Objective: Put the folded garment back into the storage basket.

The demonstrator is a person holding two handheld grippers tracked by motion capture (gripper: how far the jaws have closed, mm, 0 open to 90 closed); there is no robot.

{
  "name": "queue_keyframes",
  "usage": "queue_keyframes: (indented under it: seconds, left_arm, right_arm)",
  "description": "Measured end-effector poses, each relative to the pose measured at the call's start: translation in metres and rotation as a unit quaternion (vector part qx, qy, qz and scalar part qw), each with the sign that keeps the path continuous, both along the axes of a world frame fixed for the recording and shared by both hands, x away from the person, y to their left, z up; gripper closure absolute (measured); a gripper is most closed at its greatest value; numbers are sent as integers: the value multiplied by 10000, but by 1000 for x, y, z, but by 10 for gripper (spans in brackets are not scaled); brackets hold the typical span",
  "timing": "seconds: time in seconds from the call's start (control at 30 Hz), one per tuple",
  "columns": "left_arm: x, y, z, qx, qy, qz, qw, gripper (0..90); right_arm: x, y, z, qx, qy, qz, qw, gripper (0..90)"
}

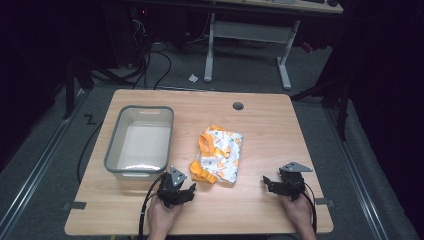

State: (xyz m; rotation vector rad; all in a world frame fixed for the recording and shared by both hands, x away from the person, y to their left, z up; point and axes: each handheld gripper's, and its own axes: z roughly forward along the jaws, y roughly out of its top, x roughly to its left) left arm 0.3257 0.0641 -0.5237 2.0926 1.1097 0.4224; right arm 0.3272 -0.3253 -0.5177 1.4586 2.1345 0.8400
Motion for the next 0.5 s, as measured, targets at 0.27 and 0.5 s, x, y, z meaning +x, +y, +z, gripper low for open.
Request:
queue_keyframes:
  seconds: [0.27, 0.5]
  left_arm:
    - [0, 0, 0, 0, 1, 11, 10000, 327]
    - [1, 0, 0, -21, 9, 58, 10000, 338]
  right_arm:
    - [0, 0, 0, -1, -1, 0, 10000, 240]
    - [0, 0, 0, -3, 0, 2, 10000, 241]
